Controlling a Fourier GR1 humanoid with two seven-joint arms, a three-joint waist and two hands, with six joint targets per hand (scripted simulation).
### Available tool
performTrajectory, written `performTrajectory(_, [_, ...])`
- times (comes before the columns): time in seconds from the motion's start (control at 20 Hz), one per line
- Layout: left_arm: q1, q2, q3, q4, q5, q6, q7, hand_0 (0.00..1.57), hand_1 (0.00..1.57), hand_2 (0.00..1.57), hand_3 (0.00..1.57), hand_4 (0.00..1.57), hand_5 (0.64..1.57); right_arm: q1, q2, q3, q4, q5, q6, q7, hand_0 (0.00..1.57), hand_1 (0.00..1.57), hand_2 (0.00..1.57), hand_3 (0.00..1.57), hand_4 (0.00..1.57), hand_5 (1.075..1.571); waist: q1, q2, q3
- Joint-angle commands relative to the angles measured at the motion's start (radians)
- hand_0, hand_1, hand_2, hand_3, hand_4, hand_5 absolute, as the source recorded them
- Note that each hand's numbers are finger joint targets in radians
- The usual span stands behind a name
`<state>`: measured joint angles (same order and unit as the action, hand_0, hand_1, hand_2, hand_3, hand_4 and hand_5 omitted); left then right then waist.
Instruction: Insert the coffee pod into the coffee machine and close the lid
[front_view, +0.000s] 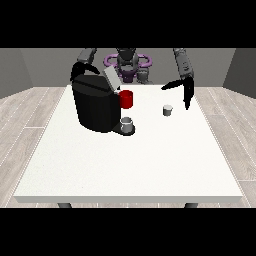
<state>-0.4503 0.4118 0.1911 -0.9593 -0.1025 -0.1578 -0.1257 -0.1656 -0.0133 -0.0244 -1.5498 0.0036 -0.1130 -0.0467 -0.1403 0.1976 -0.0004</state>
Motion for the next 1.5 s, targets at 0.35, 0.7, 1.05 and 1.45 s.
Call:
performTrajectory(0.35, [-0.054, -0.016, -0.091, 0.129, -0.159, 0.054, -0.058, 0.00, 0.00, 0.46, 0.00, 0.00, 1.571, -0.034, -0.013, -0.010, 0.129, 0.028, -0.025, -0.026, 0.00, 0.00, 0.00, 0.00, 0.42, 1.571, 0.020, 0.020, 0.0003])
performTrajectory(0.7, [-0.115, -0.010, -0.083, 0.270, -0.215, 0.094, -0.020, 0.76, 0.76, 0.82, 0.51, 0.00, 1.571, -0.041, -0.014, 0.006, 0.110, 0.047, -0.036, 0.008, 0.00, 0.00, 0.00, 0.00, 0.39, 1.571, -0.015, 0.007, 0.0001])
performTrajectory(1.05, [-0.120, 0.050, -0.111, 0.353, -0.308, 0.123, -0.139, 0.54, 0.54, 0.69, 0.44, 0.00, 1.571, -0.060, 0.003, 0.025, 0.045, 0.041, -0.044, 0.056, 0.00, 0.00, 0.00, 0.00, 0.48, 1.571, -0.034, 0.047, -0.0004])
performTrajectory(1.45, [-0.182, 0.022, -0.100, 0.388, -0.374, 0.296, -0.178, 0.69, 0.69, 0.85, 0.65, 0.29, 1.571, -0.094, -0.019, -0.019, 0.081, 0.006, -0.017, -0.005, 0.00, 0.00, 0.00, 0.00, 0.51, 1.571, -0.040, 0.104, -0.0001])
